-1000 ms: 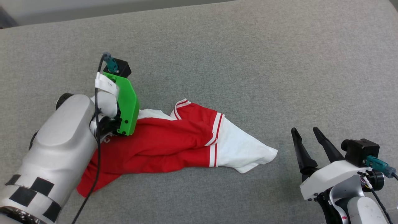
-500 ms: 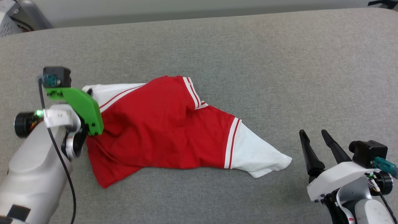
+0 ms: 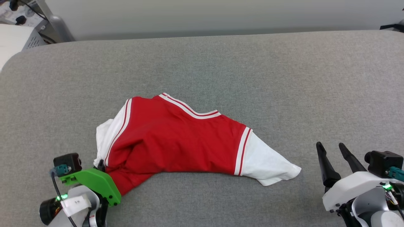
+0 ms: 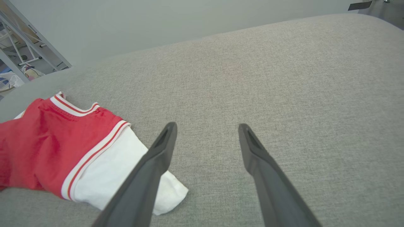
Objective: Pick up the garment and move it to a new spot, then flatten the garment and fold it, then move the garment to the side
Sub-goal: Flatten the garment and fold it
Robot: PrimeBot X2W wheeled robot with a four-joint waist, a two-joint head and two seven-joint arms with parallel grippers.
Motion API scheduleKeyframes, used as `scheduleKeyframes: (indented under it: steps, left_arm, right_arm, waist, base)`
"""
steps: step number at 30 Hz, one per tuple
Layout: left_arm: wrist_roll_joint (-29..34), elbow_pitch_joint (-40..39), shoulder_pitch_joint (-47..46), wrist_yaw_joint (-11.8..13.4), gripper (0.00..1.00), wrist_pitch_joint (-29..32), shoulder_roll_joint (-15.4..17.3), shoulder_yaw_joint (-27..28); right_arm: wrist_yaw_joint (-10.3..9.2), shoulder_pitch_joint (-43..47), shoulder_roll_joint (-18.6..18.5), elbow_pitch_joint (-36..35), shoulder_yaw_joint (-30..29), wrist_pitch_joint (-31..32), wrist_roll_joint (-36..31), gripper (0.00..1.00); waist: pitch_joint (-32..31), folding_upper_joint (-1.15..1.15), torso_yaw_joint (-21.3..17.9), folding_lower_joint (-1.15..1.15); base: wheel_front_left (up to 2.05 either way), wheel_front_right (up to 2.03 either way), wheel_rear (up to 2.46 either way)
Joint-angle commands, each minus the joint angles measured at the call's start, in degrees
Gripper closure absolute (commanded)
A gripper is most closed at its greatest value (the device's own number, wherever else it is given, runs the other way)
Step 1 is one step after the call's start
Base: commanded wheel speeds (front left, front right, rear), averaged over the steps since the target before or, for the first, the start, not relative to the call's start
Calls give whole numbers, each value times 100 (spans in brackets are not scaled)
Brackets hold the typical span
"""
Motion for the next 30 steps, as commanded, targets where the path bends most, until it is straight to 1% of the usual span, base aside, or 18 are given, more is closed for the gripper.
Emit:
scheduleKeyframes:
  steps: [1, 2, 4, 7, 11, 16, 22, 26, 27, 30]
  left_arm:
    - [29, -63, 220, 26, 52, -137, -78, -57]
    - [71, -129, 256, 39, 0, -228, -95, -75]
    - [160, -265, 327, 76, 0, -495, -96, -59]
    - [366, -488, 396, 238, 0, -853, -62, 25]
    - [688, -886, 468, 342, 0, -1034, -46, 147]
    - [1217, -1492, 647, 443, 0, -1072, -91, 338]
    - [1735, -2212, 952, 516, 0, -1075, -241, 443]
    - [1909, -2466, 1041, 520, 0, -1075, -326, 377]
    - [1957, -2543, 1034, 512, 0, -1075, -375, 330]
    - [1987, -2613, 997, 517, 0, -1075, -450, 290]
  right_arm:
    - [-3, 67, -21, -39, -60, 25, -69, 0]
    - [-3, 80, -27, -40, -82, 38, -90, 0]
    - [-3, 110, -34, -56, -110, 87, -109, 0]
    - [-3, 170, -87, -39, -117, 235, -102, 0]
    - [-3, 284, -198, 42, -90, 643, 14, 0]
    - [-3, 345, -425, 132, 83, 1304, 208, 0]
    - [-3, 99, -843, 294, 717, 2053, 533, 0]
    - [-3, -288, -1121, 496, 1156, 2309, 711, 0]
    - [-3, -498, -1256, 631, 1360, 2372, 770, 0]
    - [-3, -769, -1405, 839, 1625, 2451, 824, 0]
  waist:
    - [-127, 0, 62, 0]
    - [-164, 0, 68, 0]
    - [-232, 0, 79, 0]
    - [-325, 0, 94, 0]
    - [-427, 0, 144, 0]
    - [-479, 0, 183, 0]
    - [-399, 0, 296, 0]
    - [-261, 0, 432, 0]
    - [-179, 0, 524, 0]
    - [-52, 0, 664, 0]
  base:
    - [0, 0, 0]
    - [0, 0, 0]
    - [0, 0, 0]
    - [0, 0, 0]
    - [0, 0, 0]
    - [0, 0, 0]
    - [0, 0, 0]
    - [0, 0, 0]
    - [0, 0, 0]
    - [0, 0, 0]
